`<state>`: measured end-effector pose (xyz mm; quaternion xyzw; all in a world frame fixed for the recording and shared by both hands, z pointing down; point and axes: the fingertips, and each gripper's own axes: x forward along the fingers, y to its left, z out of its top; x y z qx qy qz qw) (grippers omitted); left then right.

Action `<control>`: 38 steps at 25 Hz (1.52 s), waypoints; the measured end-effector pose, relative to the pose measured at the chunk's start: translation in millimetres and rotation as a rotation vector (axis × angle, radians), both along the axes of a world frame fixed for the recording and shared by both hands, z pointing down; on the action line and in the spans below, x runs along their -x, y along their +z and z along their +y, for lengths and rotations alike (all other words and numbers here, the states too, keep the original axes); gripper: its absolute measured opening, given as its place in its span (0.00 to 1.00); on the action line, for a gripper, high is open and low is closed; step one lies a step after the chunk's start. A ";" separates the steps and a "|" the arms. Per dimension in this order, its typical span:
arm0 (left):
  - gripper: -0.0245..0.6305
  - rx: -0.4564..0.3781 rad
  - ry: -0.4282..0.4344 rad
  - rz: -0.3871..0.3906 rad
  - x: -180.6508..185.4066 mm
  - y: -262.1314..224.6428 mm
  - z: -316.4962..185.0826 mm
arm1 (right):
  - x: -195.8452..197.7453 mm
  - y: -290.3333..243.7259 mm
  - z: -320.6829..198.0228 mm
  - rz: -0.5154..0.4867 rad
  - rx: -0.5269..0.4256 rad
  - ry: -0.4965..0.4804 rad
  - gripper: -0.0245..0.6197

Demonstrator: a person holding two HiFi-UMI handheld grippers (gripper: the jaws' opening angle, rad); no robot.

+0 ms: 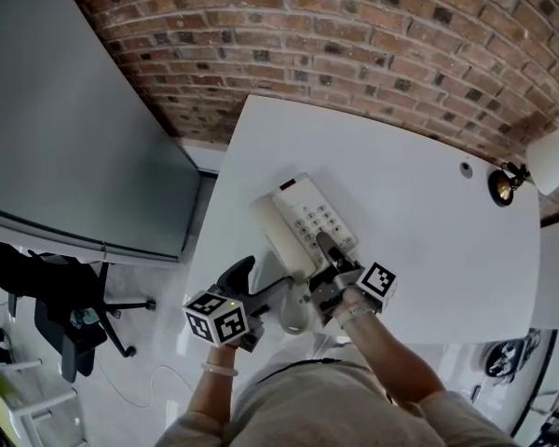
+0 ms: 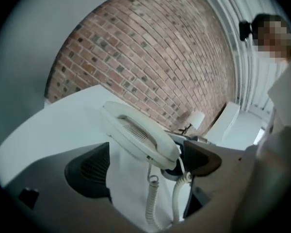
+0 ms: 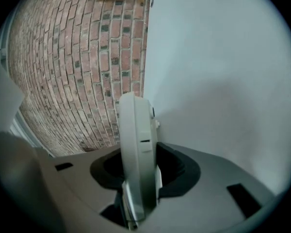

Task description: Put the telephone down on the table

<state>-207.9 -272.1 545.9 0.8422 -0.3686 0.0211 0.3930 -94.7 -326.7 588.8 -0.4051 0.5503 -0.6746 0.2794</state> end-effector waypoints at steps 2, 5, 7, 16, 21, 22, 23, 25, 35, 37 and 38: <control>0.76 -0.026 0.034 -0.108 -7.3 5.0 9.6 | 0.0 -0.1 -0.4 0.006 0.006 -0.004 0.28; 0.76 -0.037 0.056 -0.227 -12.4 13.9 21.8 | 0.1 -0.6 0.0 0.018 0.017 -0.010 0.28; 0.76 -0.042 0.052 -0.296 -12.8 19.5 27.3 | 0.6 -0.7 -0.1 0.019 0.022 -0.014 0.28; 0.28 -0.075 -0.036 -0.522 -25.0 28.4 44.8 | -0.6 3.2 4.6 0.040 0.072 -0.064 0.29; 0.28 -0.013 -0.042 -0.597 -44.8 44.8 60.1 | 1.0 9.2 11.1 0.070 0.106 -0.130 0.31; 0.28 0.009 -0.052 -0.605 -47.5 49.3 60.1 | -0.3 9.6 12.0 0.074 0.107 -0.141 0.32; 0.28 0.030 -0.063 -0.607 -50.1 53.1 59.8 | -1.6 9.8 12.7 0.075 0.108 -0.149 0.32; 0.28 0.058 -0.088 -0.601 -54.3 57.7 58.5 | -3.0 10.1 13.8 0.072 0.110 -0.163 0.32; 0.21 0.104 -0.240 -0.535 -58.2 57.8 55.2 | 0.8 6.1 18.8 0.088 0.094 -0.316 0.36; 0.19 0.110 -0.274 -0.508 -55.8 57.0 57.2 | 3.4 4.9 25.5 0.094 0.092 -0.378 0.37; 0.18 0.112 -0.287 -0.499 -54.9 56.7 57.1 | 4.5 3.9 28.7 0.099 0.090 -0.407 0.37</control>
